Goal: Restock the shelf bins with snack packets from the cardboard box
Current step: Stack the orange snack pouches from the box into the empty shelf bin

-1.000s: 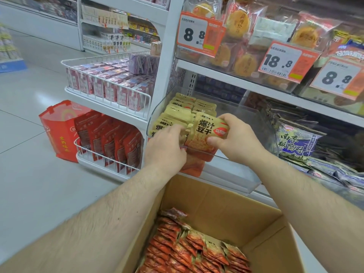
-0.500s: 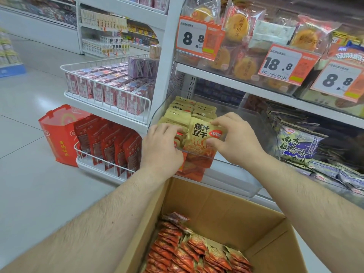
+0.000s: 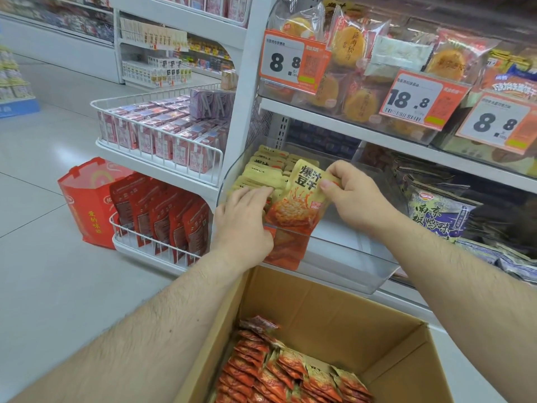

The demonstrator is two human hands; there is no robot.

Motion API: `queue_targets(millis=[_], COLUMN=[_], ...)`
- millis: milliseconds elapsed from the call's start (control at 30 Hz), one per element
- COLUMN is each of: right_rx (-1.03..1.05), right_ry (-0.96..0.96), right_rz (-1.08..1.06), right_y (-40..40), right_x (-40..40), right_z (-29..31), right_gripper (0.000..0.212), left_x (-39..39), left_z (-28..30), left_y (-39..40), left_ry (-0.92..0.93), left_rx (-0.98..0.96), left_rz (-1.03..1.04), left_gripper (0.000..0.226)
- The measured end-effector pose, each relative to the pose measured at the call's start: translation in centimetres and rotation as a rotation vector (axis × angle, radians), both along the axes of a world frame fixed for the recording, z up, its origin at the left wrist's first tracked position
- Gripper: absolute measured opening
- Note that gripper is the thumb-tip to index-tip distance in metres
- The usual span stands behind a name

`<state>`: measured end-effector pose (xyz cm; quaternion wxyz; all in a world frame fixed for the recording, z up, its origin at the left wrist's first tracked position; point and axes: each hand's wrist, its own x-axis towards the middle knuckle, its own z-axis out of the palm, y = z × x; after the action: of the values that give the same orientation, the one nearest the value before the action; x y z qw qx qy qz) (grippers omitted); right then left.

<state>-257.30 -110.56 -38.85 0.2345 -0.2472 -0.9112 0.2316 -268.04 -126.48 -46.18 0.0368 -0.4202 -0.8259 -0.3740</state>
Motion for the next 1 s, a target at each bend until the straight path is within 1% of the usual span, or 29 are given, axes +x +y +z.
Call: queue_targets(millis=[67,133,167,200,267,300,367,433,533,633,700,867,900,933,967,1000], right_rx=[-0.031,-0.029,-0.029,-0.064,-0.230,-0.314,-0.399,-0.427,-0.409,-0.389,-0.368,-0.338,-0.337,-0.329,-0.307,-0.283], right_ry=[-0.088,-0.099,-0.043,0.066,0.341,0.440,0.529,0.548,0.556,0.566,0.562,0.538,0.545,0.547,0.538,0.516], right_rz=[0.013,0.014,0.008,-0.009,-0.070,-0.106,-0.176,-0.220,-0.286,-0.324,-0.323,-0.309,-0.305,-0.298,-0.282,-0.257], right_y=[0.2,0.4,0.4,0.4,0.4,0.5,0.8,1.2,1.3,1.3,1.1,0.3,0.1,0.0,-0.2,-0.4], right_x=[0.0,0.2,0.4,0.7,1.5,2.1,3.4,4.5,6.0,7.1,7.8,8.6,8.7,8.9,9.2,9.4], right_z=[-0.3,-0.2,0.2,0.9,2.3,2.9,3.0,2.1,0.5,-0.8,-1.3,-1.7,-1.6,-1.6,-1.5,-1.5], right_gripper=[0.016,0.018,0.020,0.022,0.023,0.022,0.022,0.021,0.014,0.018,0.019,0.020,0.020,0.019,0.019,0.019], left_x=[0.0,0.0,0.0,0.0,0.0,0.2,0.7,1.5,2.0,1.8,2.0,2.9,3.0,3.2,3.4,3.9], left_z=[-0.1,0.0,0.0,0.2,0.5,0.7,1.1,1.3,1.1,0.5,0.3,1.2,1.5,1.9,2.2,2.4], left_y=[0.0,0.0,0.0,-0.1,-0.2,-0.2,-0.1,0.4,1.5,1.7,1.4,1.5,1.5,1.3,1.2,1.0], left_ry=[0.002,0.002,0.001,0.002,0.024,0.051,0.116,0.193,0.313,0.406,0.424,0.398,0.382,0.355,0.288,0.175], left_rx=[-0.005,-0.015,-0.017,-0.017,-0.017,-0.024,-0.076,-0.189,-0.372,-0.510,-0.538,-0.622,-0.592,-0.498,-0.341,-0.154], left_rz=[-0.004,-0.003,-0.002,-0.002,-0.009,-0.021,-0.068,-0.119,-0.166,-0.174,-0.151,-0.148,-0.158,-0.162,-0.147,-0.122], left_gripper=[0.074,0.075,0.076,0.077,0.080,0.082,0.088,0.095,0.099,0.099,0.098,0.094,0.091,0.085,0.076,0.067])
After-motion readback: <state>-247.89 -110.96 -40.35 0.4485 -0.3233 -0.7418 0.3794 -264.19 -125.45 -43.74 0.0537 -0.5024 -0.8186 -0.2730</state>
